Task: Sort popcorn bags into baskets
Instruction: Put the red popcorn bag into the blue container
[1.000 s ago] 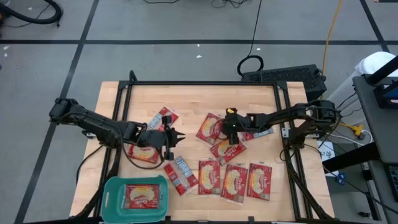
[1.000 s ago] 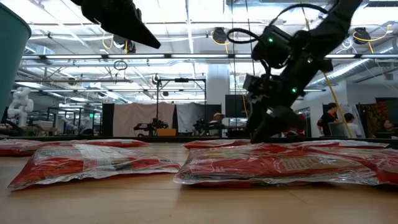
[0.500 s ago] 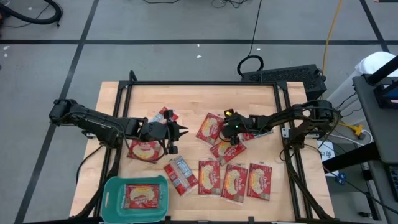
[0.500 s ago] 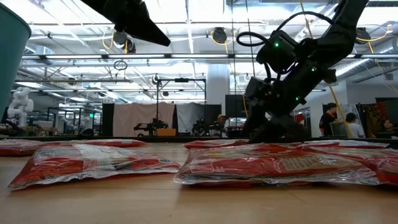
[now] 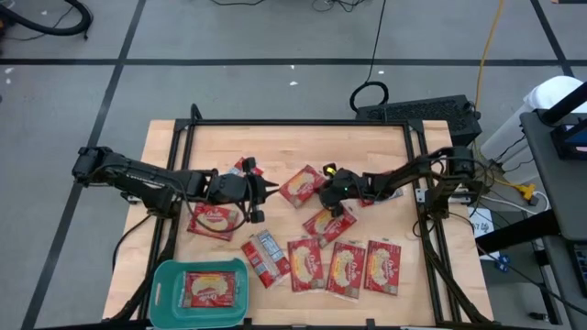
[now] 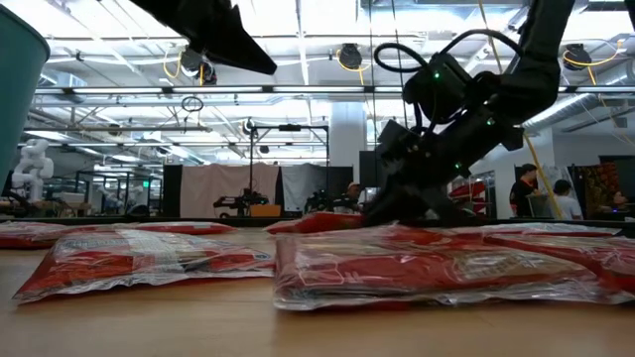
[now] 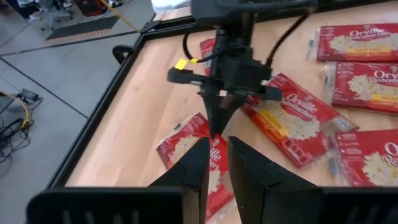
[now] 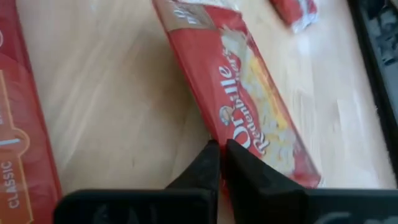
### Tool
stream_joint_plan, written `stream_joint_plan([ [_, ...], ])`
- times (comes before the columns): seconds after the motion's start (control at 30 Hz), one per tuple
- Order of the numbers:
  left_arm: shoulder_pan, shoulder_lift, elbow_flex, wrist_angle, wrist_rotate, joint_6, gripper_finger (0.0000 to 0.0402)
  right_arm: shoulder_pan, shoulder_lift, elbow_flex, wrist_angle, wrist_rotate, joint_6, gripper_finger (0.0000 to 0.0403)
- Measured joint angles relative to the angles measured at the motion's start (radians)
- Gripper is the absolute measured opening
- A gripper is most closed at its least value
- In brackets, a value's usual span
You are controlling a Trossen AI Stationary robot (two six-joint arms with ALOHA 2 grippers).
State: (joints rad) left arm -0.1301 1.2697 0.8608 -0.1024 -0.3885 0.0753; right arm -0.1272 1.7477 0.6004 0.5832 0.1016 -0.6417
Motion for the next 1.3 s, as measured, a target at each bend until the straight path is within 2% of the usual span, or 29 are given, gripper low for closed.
stream_joint_plan([
  [0.17,0.014,0.0,0.0,-0.001,0.0,-0.033,0.0063,0.042,-0.038,-0.004,0.068,0.01,-0.041,0.0003],
  [0.3,0.014,0.023,0.001,-0.005,0.0,-0.033,0.0063,0.074,-0.076,-0.004,0.117,0.09,-0.023,0.0002],
  [0.47,0.01,0.058,0.002,0.0,-0.001,-0.034,0.0063,0.082,-0.135,-0.003,0.117,0.113,0.078,0.0001],
  [0.6,0.013,0.083,0.004,0.031,-0.023,-0.06,0.0063,0.093,-0.183,-0.003,0.111,0.125,0.1,0.0],
  [0.77,0.012,0.09,0.001,-0.003,-0.035,-0.05,0.0063,0.097,-0.24,-0.004,0.088,0.163,0.107,0.0],
  [1.0,0.012,0.09,0.001,-0.047,-0.032,-0.058,0.0063,0.096,-0.276,-0.004,0.044,0.161,0.14,0.0],
  [1.1,0.014,0.09,0.001,-0.053,-0.031,-0.064,0.0063,0.091,-0.281,-0.003,0.022,0.166,0.239,0.0],
  [1.17,0.014,0.09,0.001,-0.056,-0.031,-0.071,0.0063,0.067,-0.293,-0.004,-0.032,0.182,0.373,0.0],
  [1.3,0.014,0.09,0.001,-0.054,-0.03,-0.074,0.0063,-0.016,-0.318,0.013,-0.202,0.085,0.597,0.0016],
])
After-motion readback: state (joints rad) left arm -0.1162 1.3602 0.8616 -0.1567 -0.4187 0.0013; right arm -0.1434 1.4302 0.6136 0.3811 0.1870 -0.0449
